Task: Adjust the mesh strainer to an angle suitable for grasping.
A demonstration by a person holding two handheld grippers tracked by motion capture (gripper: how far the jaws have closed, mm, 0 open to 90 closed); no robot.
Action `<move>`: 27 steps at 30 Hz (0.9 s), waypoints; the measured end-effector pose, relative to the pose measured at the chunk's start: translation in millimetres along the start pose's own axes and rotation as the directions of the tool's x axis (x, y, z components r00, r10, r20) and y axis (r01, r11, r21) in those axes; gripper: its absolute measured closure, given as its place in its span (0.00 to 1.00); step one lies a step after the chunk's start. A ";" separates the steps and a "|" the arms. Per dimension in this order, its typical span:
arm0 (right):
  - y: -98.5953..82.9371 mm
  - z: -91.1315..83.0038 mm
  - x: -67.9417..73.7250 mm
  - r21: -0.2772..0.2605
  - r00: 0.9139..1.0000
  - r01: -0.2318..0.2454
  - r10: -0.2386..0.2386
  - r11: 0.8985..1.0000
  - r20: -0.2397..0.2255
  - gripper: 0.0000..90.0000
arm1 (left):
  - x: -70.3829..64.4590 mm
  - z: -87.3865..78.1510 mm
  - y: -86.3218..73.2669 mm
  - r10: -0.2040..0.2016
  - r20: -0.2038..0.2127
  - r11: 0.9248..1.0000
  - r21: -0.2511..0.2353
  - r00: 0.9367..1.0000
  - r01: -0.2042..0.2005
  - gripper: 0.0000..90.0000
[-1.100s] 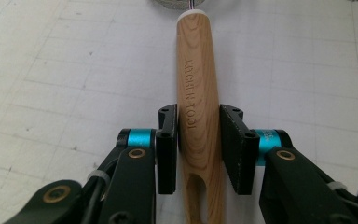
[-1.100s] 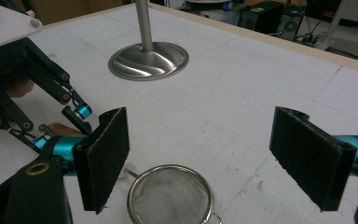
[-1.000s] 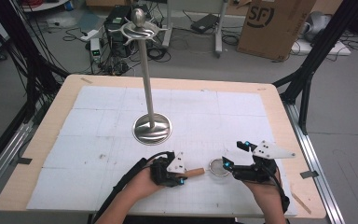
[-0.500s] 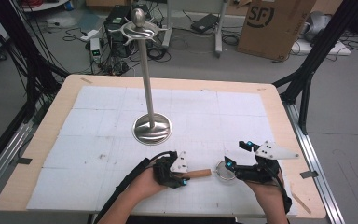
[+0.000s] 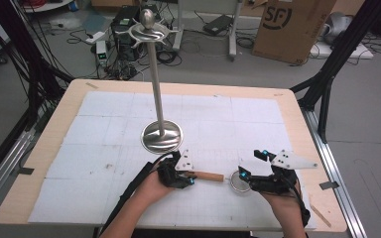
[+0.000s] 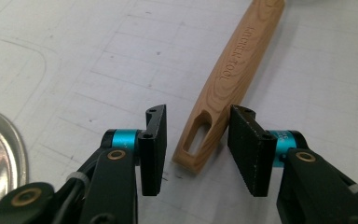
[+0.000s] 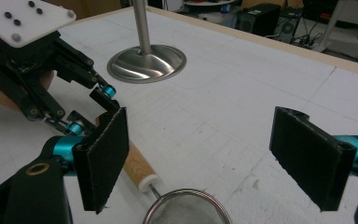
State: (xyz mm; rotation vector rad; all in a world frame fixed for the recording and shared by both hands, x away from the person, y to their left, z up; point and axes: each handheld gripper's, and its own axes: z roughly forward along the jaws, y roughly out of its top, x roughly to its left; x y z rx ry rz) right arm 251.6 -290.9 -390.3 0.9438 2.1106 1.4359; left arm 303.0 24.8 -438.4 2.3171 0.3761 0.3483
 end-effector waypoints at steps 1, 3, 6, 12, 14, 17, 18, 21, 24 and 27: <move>0.0 0.3 0.3 0.001 1.000 0.001 -0.001 1.000 -0.001 0.21 | 1.1 1.1 0.5 -0.005 -0.007 1.000 -0.003 1.000 0.005 0.65; 0.3 1.3 1.2 0.003 1.000 0.007 -0.007 1.000 -0.002 0.21 | 4.2 2.1 1.8 -0.017 -0.011 1.000 -0.007 1.000 0.017 0.67; 0.7 1.8 1.7 0.003 1.000 0.007 -0.007 1.000 -0.002 0.21 | 8.6 4.5 3.5 -0.048 -0.018 0.999 -0.016 0.999 0.047 0.67; -0.1 2.4 1.2 0.008 1.000 0.008 -0.008 1.000 -0.002 0.21 | 10.1 9.4 10.1 -0.048 -0.032 0.999 -0.015 0.998 0.047 0.67; -0.2 2.5 1.3 0.008 1.000 0.009 -0.009 1.000 -0.003 0.21 | 9.6 11.0 12.0 -0.051 -0.033 0.999 -0.018 0.998 0.051 0.67; -0.1 2.4 1.6 0.008 1.000 0.008 -0.008 1.000 -0.005 0.21 | 9.0 11.0 12.5 -0.048 -0.031 0.999 -0.018 0.998 0.047 0.65; -0.1 2.4 1.6 0.008 1.000 0.008 -0.008 1.000 -0.005 0.21 | 8.9 9.6 12.3 -0.054 -0.029 0.998 -0.017 0.998 0.053 0.65; -0.2 1.8 1.1 0.004 1.000 0.010 -0.010 1.000 -0.004 0.21 | 10.7 0.9 11.0 -0.074 -0.020 0.997 -0.032 0.997 0.073 0.61; -0.2 0.8 1.2 0.003 1.000 0.009 -0.009 1.000 -0.003 0.21 | 12.5 -10.8 6.7 -0.096 -0.024 0.994 -0.061 0.995 0.095 0.56; -0.1 0.5 1.0 0.001 1.000 0.009 -0.009 1.000 -0.002 0.21 | 14.1 -23.4 -1.3 -0.107 -0.019 0.991 -0.079 0.994 0.106 0.54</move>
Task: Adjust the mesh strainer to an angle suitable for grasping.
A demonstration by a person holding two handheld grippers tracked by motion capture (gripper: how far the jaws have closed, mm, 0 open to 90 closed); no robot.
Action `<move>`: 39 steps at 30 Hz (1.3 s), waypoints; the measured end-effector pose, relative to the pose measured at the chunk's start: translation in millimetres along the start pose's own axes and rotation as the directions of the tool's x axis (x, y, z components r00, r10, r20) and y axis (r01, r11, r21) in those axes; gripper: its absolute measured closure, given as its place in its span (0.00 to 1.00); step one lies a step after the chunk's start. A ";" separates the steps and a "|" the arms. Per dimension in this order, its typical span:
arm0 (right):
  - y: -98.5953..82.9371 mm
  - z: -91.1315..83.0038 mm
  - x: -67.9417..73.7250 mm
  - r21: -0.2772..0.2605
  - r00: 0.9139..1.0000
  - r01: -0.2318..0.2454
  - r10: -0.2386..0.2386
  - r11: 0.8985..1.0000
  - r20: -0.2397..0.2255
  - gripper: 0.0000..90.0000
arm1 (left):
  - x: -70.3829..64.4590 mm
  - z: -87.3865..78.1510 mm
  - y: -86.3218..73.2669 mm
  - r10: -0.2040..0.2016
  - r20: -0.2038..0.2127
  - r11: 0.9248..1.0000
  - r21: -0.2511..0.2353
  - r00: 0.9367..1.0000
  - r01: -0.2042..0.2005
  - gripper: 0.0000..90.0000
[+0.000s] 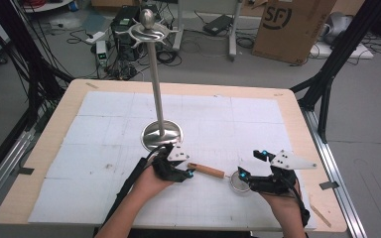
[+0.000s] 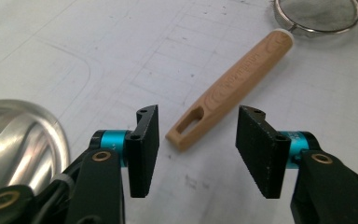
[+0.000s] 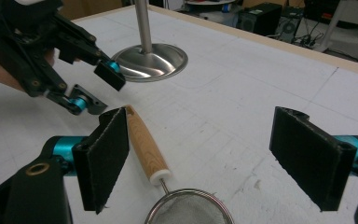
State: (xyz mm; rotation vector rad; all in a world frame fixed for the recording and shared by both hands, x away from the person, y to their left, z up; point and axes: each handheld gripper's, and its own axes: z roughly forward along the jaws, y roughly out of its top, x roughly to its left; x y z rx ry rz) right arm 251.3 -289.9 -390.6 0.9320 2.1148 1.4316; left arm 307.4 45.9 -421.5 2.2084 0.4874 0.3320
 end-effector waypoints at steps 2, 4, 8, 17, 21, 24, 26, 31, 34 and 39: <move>-0.1 0.2 -0.2 -0.001 1.000 0.002 -0.002 1.000 0.001 0.21 | 2.9 -10.3 -5.8 -0.019 -0.003 1.000 -0.023 1.000 0.019 0.52; -0.4 1.0 0.2 0.001 1.000 -0.002 0.002 1.000 0.002 0.21 | 6.0 -20.6 -11.7 -0.032 -0.010 0.999 -0.037 0.999 0.031 0.50; -0.5 3.3 1.8 0.008 1.000 0.006 -0.006 1.000 0.000 0.21 | 7.7 -35.5 -21.4 -0.015 -0.042 0.999 -0.029 0.999 0.014 0.45; 0.6 3.0 2.3 0.013 1.000 0.016 -0.016 1.000 0.002 0.21 | 19.0 -57.3 -39.5 -0.066 -0.049 0.994 -0.086 0.997 0.062 0.39; -0.5 7.5 3.7 0.029 1.000 0.022 -0.022 0.999 -0.009 0.21 | 23.5 -60.5 -46.4 -0.093 -0.058 0.993 -0.084 0.994 0.088 0.39; -1.0 10.0 4.3 0.034 1.000 0.027 -0.026 0.999 -0.016 0.21 | 26.0 -67.7 -47.9 -0.107 -0.056 0.988 -0.122 0.993 0.100 0.38; -1.0 10.0 4.6 0.035 1.000 0.028 -0.027 0.999 -0.016 0.21 | 27.7 -71.6 -49.3 -0.105 -0.050 0.987 -0.130 0.993 0.098 0.37; -1.4 13.3 5.0 0.042 1.000 0.028 -0.027 0.999 -0.016 0.21 | 32.6 -76.6 -54.6 -0.105 -0.043 0.987 -0.129 0.994 0.099 0.31; -2.0 16.4 6.1 0.052 0.999 0.029 -0.028 0.998 -0.018 0.21 | 35.4 -83.0 -56.5 -0.112 -0.042 0.982 -0.155 0.993 0.104 0.30; -2.9 18.5 6.9 0.061 0.999 0.035 -0.033 0.998 -0.018 0.21 | 41.9 -97.4 -60.8 -0.126 -0.062 0.977 -0.181 0.990 0.113 0.28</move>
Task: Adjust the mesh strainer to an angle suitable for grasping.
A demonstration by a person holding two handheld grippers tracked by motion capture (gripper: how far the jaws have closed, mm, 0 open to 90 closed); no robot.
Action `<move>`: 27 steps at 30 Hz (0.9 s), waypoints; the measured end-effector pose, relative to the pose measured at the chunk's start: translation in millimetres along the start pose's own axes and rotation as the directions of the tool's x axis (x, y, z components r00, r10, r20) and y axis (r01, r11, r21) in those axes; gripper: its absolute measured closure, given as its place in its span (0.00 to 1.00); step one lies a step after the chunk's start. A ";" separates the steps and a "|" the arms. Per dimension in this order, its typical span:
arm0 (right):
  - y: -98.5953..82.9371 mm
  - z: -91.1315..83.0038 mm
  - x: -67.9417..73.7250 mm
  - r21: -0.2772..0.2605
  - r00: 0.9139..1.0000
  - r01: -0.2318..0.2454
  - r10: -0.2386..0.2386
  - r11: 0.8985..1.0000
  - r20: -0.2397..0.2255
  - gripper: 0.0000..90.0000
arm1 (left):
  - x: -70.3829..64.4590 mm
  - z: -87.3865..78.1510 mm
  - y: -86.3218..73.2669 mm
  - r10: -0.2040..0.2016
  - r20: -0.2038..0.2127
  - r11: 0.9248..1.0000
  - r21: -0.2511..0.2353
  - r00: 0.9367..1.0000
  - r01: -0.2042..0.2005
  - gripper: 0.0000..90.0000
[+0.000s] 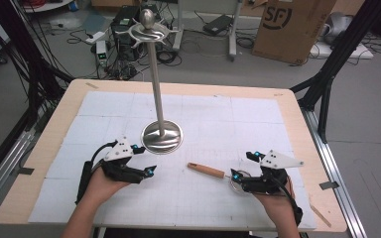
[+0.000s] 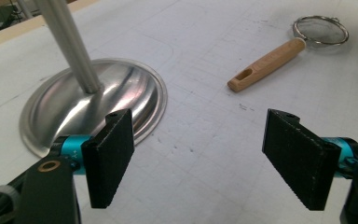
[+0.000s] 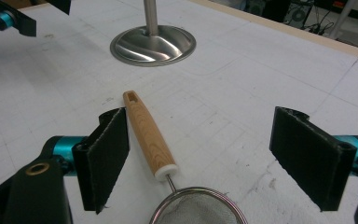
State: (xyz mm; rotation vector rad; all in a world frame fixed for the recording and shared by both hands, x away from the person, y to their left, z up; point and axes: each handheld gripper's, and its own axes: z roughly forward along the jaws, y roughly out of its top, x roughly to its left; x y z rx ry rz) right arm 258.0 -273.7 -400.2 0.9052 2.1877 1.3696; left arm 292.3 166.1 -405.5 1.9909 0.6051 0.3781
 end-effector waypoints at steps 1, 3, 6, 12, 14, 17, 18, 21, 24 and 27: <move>-0.1 0.2 0.1 -0.001 1.000 0.001 -0.001 1.000 0.000 0.21 | 1.9 -3.0 -0.1 -0.004 -0.009 1.000 -0.008 1.000 0.004 0.28; -0.2 1.0 0.8 0.000 1.000 0.003 -0.003 1.000 -0.004 0.21 | 5.5 -8.8 -0.3 -0.013 -0.022 1.000 -0.020 1.000 0.012 0.28; -0.2 3.6 1.8 0.005 1.000 0.007 -0.007 1.000 -0.016 0.22 | 9.8 -16.5 -0.2 -0.021 -0.039 0.999 -0.040 0.999 0.020 0.27; -1.1 13.7 5.7 0.025 0.999 0.025 -0.024 0.999 -0.036 0.23 | 14.7 -26.8 0.7 -0.033 -0.061 0.997 -0.071 0.998 0.029 0.26; -2.6 19.7 7.6 0.045 0.999 0.030 -0.028 0.999 -0.047 0.23 | 15.1 -28.5 1.2 -0.033 -0.061 0.996 -0.080 0.998 0.028 0.26; -4.4 28.7 11.1 0.088 0.997 0.055 -0.051 0.995 -0.051 0.23 | 15.2 -29.8 1.6 -0.028 -0.061 0.996 -0.084 0.998 0.022 0.26; -4.6 31.4 12.3 0.103 0.997 0.066 -0.061 0.993 -0.053 0.24 | 15.1 -29.9 1.6 -0.028 -0.062 0.996 -0.087 0.998 0.023 0.26; -5.3 38.6 15.2 0.141 0.996 0.080 -0.073 0.987 -0.057 0.26 | 16.7 -30.9 1.9 -0.033 -0.056 0.995 -0.094 0.998 0.028 0.26; -6.3 46.9 17.7 0.176 0.993 0.103 -0.092 0.979 -0.070 0.30 | 18.2 -34.3 3.0 -0.033 -0.063 0.994 -0.104 0.997 0.027 0.26; -5.8 55.8 18.4 0.226 0.992 0.120 -0.108 0.967 -0.062 0.32 | 18.8 -38.0 3.5 -0.032 -0.067 0.994 -0.111 0.997 0.025 0.26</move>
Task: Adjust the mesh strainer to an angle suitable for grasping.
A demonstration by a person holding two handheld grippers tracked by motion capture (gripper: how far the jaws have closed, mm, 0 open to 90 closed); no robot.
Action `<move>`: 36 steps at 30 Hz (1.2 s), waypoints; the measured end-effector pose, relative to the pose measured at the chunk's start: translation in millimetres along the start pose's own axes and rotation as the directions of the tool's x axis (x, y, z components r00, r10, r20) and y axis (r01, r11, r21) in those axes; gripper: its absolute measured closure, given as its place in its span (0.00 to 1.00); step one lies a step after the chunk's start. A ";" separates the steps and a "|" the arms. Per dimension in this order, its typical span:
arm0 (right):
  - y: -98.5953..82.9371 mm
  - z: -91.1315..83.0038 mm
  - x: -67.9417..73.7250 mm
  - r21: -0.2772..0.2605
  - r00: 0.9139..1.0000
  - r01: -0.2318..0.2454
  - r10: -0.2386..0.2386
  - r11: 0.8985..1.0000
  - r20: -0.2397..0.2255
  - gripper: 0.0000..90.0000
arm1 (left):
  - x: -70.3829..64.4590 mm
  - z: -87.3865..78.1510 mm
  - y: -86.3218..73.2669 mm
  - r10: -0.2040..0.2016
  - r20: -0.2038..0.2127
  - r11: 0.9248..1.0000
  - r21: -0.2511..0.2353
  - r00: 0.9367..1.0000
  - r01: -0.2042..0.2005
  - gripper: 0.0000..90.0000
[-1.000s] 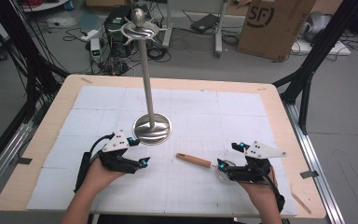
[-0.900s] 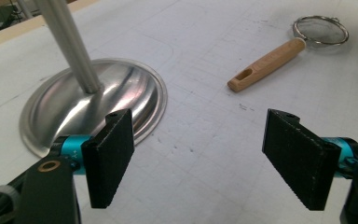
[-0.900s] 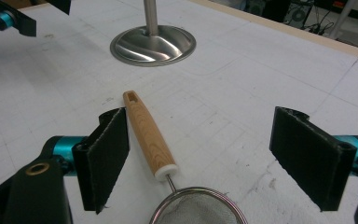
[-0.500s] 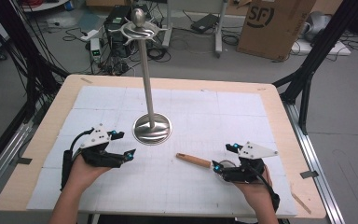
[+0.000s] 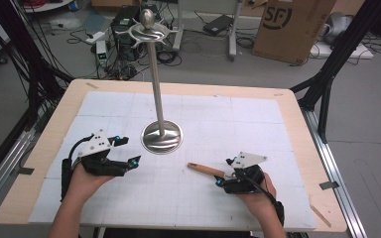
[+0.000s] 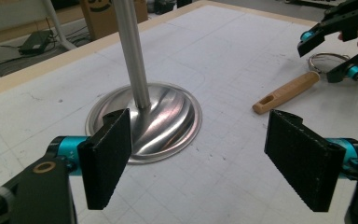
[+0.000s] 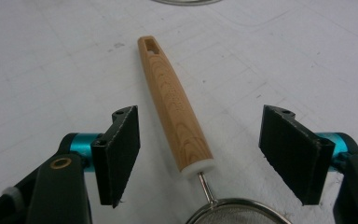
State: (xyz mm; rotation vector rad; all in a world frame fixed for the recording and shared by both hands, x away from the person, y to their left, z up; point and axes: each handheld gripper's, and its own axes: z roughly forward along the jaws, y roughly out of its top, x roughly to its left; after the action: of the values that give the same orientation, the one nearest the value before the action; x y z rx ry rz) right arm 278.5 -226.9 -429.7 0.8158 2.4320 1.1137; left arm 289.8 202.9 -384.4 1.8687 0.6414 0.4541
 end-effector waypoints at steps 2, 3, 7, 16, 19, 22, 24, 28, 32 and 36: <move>1.9 4.8 -0.5 0.017 1.000 -0.005 0.005 1.000 -0.006 0.35 | 0.9 -2.2 0.3 -0.004 -0.004 1.000 -0.010 1.000 0.004 0.26; 2.5 7.1 -0.8 0.026 1.000 -0.005 0.006 1.000 -0.005 0.36 | 1.4 -3.5 0.6 -0.005 -0.007 1.000 -0.011 1.000 0.005 0.26; 4.4 13.0 -1.4 0.085 1.000 -0.011 0.012 0.996 -0.004 0.44 | 3.4 -7.0 0.9 -0.003 -0.008 1.000 -0.015 1.000 0.003 0.27; 8.9 17.3 -5.4 0.181 0.998 0.012 0.000 0.983 -0.065 0.59 | 2.7 -5.0 0.2 0.000 -0.008 1.000 -0.003 1.000 0.000 0.27; 9.0 19.7 -7.7 0.195 0.997 0.004 0.011 0.981 -0.078 0.61 | 1.6 -3.7 -0.4 0.007 -0.006 1.000 0.005 1.000 -0.007 0.27; 10.1 18.8 -7.8 0.199 0.996 0.011 0.007 0.980 -0.088 0.68 | 1.1 -2.1 -2.2 0.001 -0.002 1.000 0.010 1.000 -0.001 0.28; 10.7 18.4 -7.6 0.206 0.996 0.006 0.011 0.979 -0.085 0.69 | 0.8 -0.6 -3.2 -0.002 -0.002 1.000 0.012 1.000 0.002 0.28; 11.8 16.8 -8.3 0.210 0.997 -0.017 0.033 0.978 -0.076 0.74 | 0.0 0.8 -3.9 -0.002 0.000 1.000 0.018 1.000 0.002 0.28; 12.7 16.0 -9.5 0.222 0.996 -0.029 0.047 0.975 -0.075 0.74 | -0.2 1.7 -4.2 -0.003 -0.001 1.000 0.021 1.000 0.003 0.28; 15.0 15.4 -10.8 0.242 0.997 -0.023 0.041 0.970 -0.070 0.73 | -0.4 3.0 -5.1 -0.005 0.004 1.000 0.023 1.000 0.005 0.28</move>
State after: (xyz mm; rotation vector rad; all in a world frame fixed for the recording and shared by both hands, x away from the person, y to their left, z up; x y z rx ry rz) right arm 300.3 -216.9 -427.2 0.9033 2.6621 0.8831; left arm 290.0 202.0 -390.3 1.8886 0.6510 0.4410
